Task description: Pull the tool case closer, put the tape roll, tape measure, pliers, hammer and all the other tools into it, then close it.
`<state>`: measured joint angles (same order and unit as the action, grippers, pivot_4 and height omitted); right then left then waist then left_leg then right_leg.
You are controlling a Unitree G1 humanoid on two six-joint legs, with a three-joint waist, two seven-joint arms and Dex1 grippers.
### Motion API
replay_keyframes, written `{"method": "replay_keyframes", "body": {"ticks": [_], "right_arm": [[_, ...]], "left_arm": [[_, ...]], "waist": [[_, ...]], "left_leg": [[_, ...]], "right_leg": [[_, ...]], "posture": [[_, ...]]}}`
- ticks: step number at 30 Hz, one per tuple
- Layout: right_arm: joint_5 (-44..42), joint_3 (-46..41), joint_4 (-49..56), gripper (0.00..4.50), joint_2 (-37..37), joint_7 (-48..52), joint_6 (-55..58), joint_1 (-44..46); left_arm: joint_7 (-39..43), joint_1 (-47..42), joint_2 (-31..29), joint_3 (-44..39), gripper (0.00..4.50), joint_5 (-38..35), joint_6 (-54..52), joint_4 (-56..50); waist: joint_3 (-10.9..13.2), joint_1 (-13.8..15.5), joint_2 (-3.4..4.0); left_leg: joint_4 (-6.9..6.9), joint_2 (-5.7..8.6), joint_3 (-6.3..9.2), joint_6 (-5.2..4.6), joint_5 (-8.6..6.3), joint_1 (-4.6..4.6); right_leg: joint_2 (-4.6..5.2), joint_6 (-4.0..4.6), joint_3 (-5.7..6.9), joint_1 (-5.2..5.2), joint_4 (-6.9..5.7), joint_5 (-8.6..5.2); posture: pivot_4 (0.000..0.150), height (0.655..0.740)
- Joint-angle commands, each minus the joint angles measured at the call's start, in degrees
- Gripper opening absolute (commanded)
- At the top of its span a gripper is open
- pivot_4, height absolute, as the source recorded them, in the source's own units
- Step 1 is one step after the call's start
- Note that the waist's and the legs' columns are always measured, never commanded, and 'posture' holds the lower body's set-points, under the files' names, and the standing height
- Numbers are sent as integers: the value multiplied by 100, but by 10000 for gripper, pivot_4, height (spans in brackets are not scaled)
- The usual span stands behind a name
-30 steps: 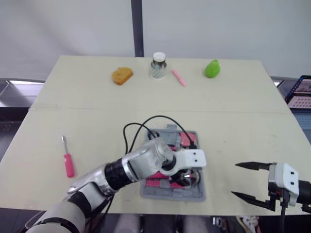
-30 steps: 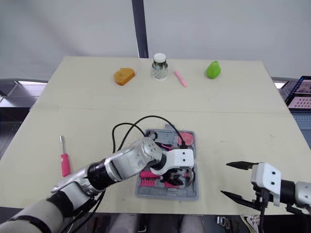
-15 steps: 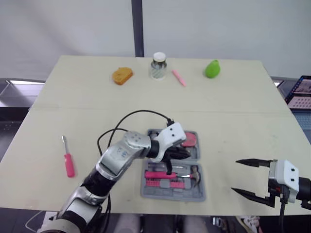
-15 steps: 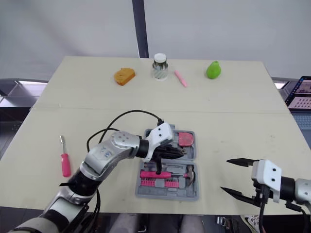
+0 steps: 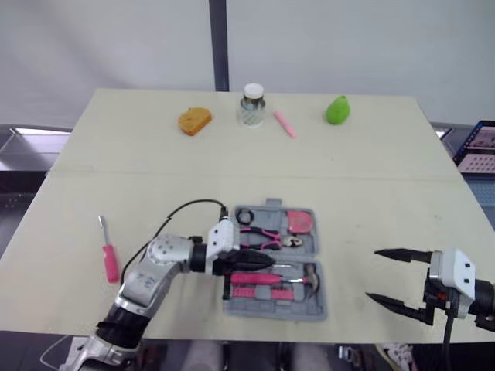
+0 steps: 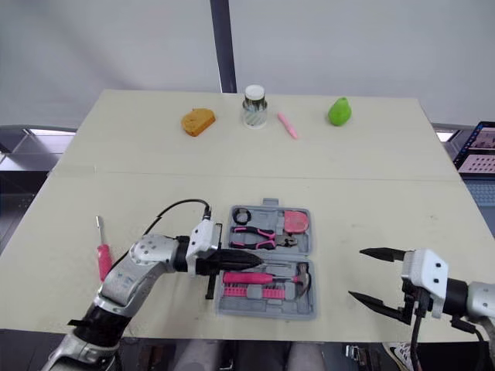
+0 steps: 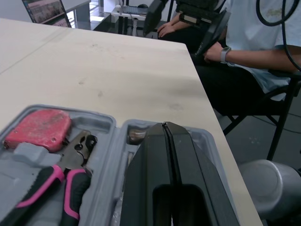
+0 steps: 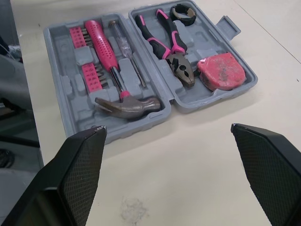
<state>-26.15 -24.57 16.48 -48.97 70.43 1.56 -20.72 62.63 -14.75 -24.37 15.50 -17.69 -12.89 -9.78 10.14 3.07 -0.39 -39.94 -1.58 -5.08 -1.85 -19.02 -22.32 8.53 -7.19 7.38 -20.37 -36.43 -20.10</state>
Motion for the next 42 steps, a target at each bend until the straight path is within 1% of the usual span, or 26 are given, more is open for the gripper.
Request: {"method": "replay_keyframes", "body": {"ticks": [1, 7, 11, 15, 26, 31, 42], "right_arm": [[-149, -98, 150, 45000, 45, -29, 1, -31], [-100, -202, 154, 45000, -12, 126, -103, -306], [-111, -268, 121, 45000, -48, 216, -172, -419], [-106, -310, 127, 45000, -56, 239, -192, -479], [-81, -336, 209, 45000, -15, 141, -233, -610], [-73, -348, 244, 45000, -1, 101, -224, -638], [-43, -363, 251, 45000, -23, 52, -200, -612]], "left_arm": [[94, 89, 32, 121, 243, 89, 421, 143], [83, 62, 50, 282, 243, 258, 600, 425], [-84, -114, 177, 314, 243, 439, 654, 885], [2, -192, 199, 409, 243, 579, 838, 1176], [-58, -194, 255, 671, 243, 967, 994, 1539], [-161, -251, 434, 576, 243, 943, 1003, 1765], [-291, -201, 448, 814, 243, 1386, 1113, 1944]], "waist": [[-1, -6, 1], [-1, -18, 3], [-2, -23, 4], [-2, -27, 4], [-2, -27, 4], [-2, -23, 3], [-4, -19, 7]], "left_leg": [[0, 0, 0, 0, 0, 0], [1, -1, -2, 0, -2, 1], [0, -2, -4, -2, -3, 2], [1, -2, -5, -3, -4, 3], [1, -3, -5, -2, -5, 4], [0, -2, -5, -3, -5, 3], [1, -2, -5, -3, -6, 4]], "right_leg": [[0, 0, 0, 0, -1, 0], [-2, 0, 1, 0, -2, 0], [-1, 0, -1, 0, -2, 0], [-1, 0, -1, -1, -2, 0], [-1, 0, -1, -1, -2, 0], [0, 0, -1, -1, -1, 0], [1, 0, -1, -1, 0, 0]], "posture": [[1500, 6950], [1500, 6950], [1500, 6950], [1500, 6950], [1500, 6950], [1500, 6950], [1500, 6950]]}}
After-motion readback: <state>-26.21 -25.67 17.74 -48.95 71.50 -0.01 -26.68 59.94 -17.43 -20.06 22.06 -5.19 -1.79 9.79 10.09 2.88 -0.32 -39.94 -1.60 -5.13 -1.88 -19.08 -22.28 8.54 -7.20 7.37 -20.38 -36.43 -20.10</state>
